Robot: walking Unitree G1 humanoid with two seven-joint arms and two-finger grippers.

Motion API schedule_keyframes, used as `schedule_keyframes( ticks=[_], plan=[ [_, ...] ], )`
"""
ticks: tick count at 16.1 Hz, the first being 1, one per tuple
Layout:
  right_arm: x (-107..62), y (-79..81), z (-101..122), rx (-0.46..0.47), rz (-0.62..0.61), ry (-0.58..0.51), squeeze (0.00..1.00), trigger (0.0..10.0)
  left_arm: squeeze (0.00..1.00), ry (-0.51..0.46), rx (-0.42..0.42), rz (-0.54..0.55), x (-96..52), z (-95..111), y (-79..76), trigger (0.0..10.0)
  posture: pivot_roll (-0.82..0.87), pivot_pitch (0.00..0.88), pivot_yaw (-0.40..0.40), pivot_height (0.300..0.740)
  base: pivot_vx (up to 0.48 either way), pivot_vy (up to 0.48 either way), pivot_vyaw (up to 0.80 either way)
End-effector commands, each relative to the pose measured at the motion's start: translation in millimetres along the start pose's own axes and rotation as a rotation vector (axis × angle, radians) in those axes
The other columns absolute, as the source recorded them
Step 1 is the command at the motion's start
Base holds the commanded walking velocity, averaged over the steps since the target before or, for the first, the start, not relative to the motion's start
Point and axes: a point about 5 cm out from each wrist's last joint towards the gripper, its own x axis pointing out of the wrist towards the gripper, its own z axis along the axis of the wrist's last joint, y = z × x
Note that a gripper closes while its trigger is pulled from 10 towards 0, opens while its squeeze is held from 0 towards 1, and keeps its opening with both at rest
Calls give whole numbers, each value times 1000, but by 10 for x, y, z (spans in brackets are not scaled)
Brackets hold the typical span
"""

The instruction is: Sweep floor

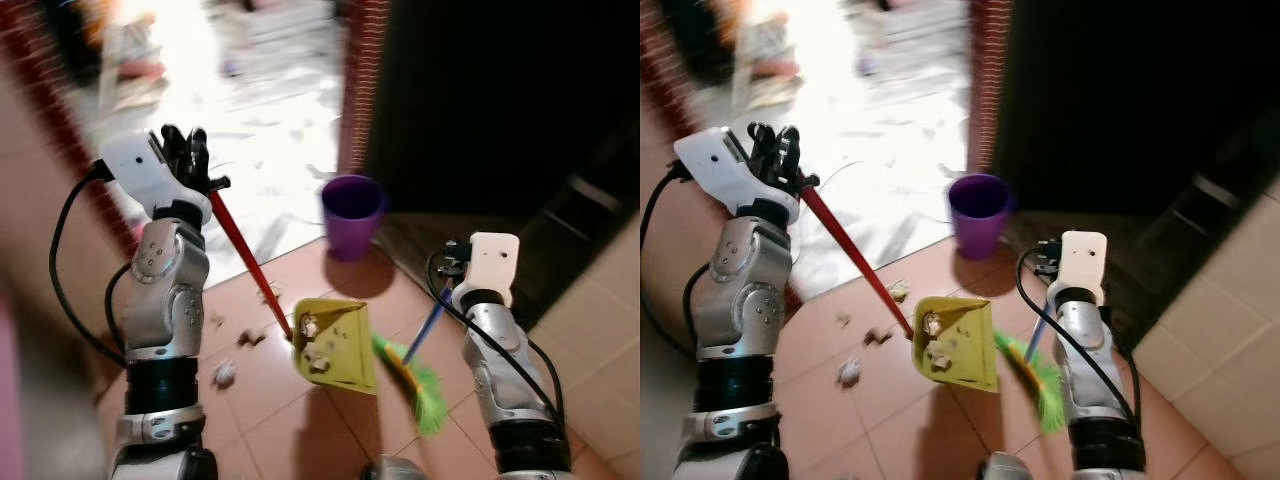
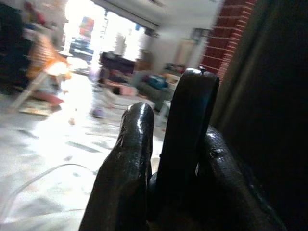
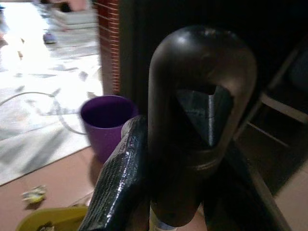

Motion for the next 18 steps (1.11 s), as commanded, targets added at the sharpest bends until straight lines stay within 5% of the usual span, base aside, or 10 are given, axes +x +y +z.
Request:
schedule_keyframes(
  ticks=[1,6,11,18],
  plan=[
    [-6,-21,-69,-46,-9,40,0,10000,0,-120,-43,-14,86,273,-90,10000,-46,0,30,740,439,0,0],
    [1,4,-81,-40,4,45,0,10000,0,-254,-57,9,280,683,-188,10000,-49,0,29,740,422,104,0],
    [-3,32,-96,-36,27,52,0,10000,0,-362,-103,84,460,1041,-209,10000,-51,0,28,740,318,360,-608],
    [-9,109,-66,-25,81,37,0,10000,0,-334,-207,331,610,1085,5,10000,-60,0,27,740,281,389,0]
  ],
)
